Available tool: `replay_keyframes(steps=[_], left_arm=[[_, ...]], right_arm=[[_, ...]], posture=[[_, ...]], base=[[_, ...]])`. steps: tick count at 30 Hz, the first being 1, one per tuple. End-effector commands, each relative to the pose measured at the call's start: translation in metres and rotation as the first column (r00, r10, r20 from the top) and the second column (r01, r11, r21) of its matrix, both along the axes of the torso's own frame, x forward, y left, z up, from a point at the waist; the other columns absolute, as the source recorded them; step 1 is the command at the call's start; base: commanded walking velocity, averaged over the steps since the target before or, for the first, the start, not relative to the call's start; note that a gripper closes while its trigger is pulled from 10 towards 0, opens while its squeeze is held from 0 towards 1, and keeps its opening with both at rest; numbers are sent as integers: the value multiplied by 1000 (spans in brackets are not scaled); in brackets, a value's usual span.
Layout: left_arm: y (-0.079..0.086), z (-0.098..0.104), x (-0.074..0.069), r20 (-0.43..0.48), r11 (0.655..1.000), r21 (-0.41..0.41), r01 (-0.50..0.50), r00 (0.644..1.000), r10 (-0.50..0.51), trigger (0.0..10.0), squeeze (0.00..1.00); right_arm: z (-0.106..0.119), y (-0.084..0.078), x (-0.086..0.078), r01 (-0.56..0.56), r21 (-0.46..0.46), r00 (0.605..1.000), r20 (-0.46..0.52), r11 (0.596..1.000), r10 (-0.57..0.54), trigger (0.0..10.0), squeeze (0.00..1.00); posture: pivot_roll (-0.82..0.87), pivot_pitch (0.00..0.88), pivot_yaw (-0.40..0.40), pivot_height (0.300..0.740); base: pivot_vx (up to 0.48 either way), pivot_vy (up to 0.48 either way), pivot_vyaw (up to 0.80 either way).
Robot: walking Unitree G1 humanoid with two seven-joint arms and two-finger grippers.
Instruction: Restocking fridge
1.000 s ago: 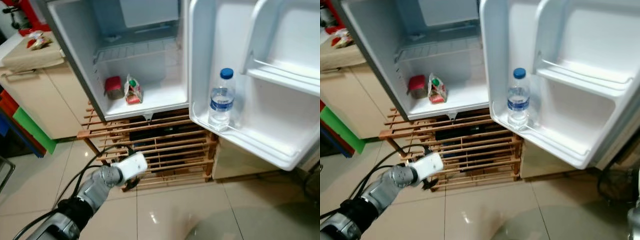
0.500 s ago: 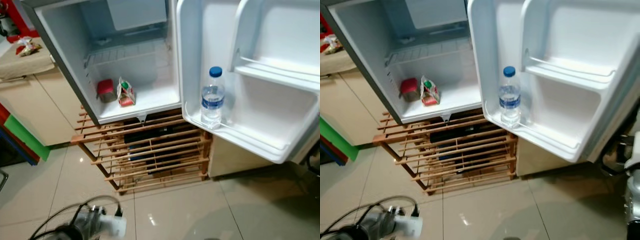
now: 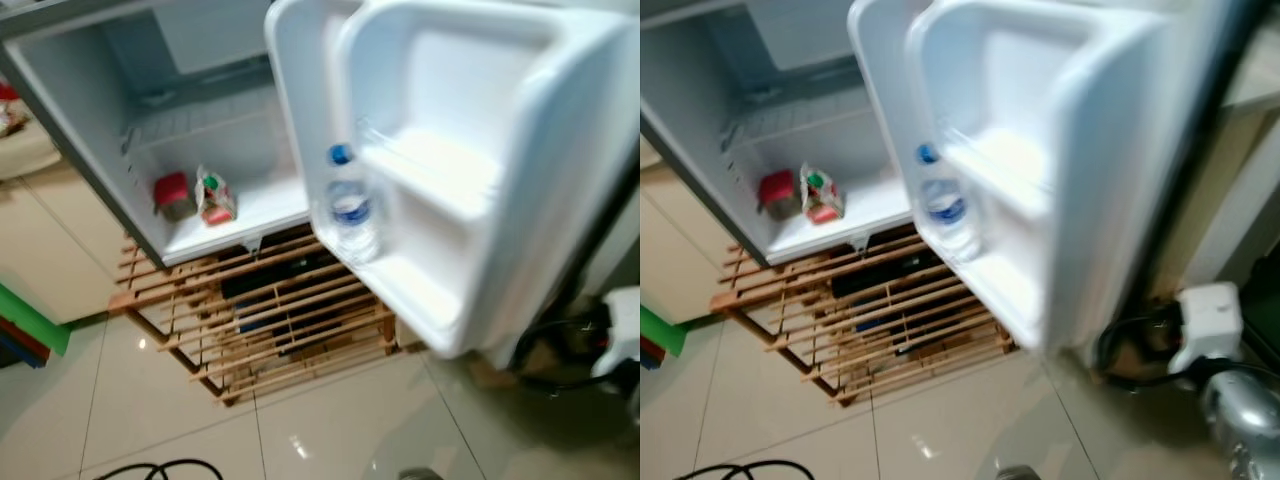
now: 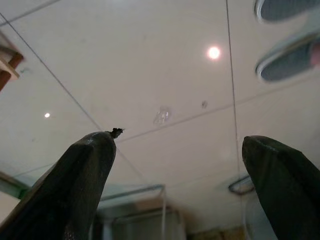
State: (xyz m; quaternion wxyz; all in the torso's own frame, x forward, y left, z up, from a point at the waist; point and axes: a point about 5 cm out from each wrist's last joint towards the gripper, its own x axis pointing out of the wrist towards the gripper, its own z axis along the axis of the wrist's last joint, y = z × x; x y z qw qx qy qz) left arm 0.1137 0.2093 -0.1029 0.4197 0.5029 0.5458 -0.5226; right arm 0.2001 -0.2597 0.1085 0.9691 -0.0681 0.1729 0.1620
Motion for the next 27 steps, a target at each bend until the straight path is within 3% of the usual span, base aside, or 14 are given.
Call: replay_keyframes(steps=[1, 2, 3, 5, 8, 12, 20, 25, 26, 27], left_arm=[[5, -1, -10, -42, 997, 12, -79, 996, 79, 10000, 0], [5, -1, -10, -42, 997, 12, -79, 996, 79, 10000, 0], [-8, -4, -14, -73, 981, -27, -191, 979, 188, 10000, 0], [-14, -5, -15, -82, 974, -43, -222, 973, 218, 10000, 0], [-28, -6, -10, -65, 955, -87, -282, 959, 277, 10000, 0], [-38, -5, 0, -3, 925, -127, -358, 933, 361, 10000, 0], [-46, -6, 4, 51, 894, -155, -421, 900, 433, 10000, 0], [-61, -2, 23, 144, 863, -235, -448, 862, 487, 10000, 0], [-68, 2, 36, 199, 843, -290, -454, 832, 517, 10000, 0], [-85, 13, 65, 237, 691, -459, -559, 672, 701, 10000, 0]], right_arm=[[0, 32, -12, -199, 106, 978, -47, 974, 205, 10000, 0], [0, 32, -12, -199, 106, 978, -47, 974, 205, 10000, 0], [-11, 36, -13, -195, 123, 975, -85, 973, 207, 10000, 0], [-15, 33, -8, -156, 118, 982, -92, 981, 168, 10000, 0], [-15, 18, 11, 19, 84, 998, -65, 996, -14, 10000, 0], [-9, -4, 35, 241, 11, 970, 11, 970, -241, 10000, 0], [-5, 15, 59, 237, 31, 968, 77, 971, -239, 10000, 0], [-8, 30, 69, 228, 40, 969, 92, 973, -230, 10000, 0], [-9, 32, 70, 226, 47, 969, 93, 973, -230, 10000, 0], [-13, 34, 71, 237, 57, 967, 87, 970, -241, 10000, 0]], posture=[[-269, 0, 195, 740], [-269, 0, 195, 740], [-263, 0, 195, 740], [-262, 0, 194, 740], [-244, 0, 182, 740], [-215, 0, 166, 740], [-188, 0, 151, 740], [-169, 0, 143, 740], [-159, 0, 138, 740], [-149, 0, 136, 740]], base=[[0, 0, 0], [0, 0, 0], [0, 0, 0], [0, 0, 0], [0, 0, 0], [0, 0, 0], [0, 0, 0], [0, 0, 0], [0, 0, 0], [0, 0, 0]])
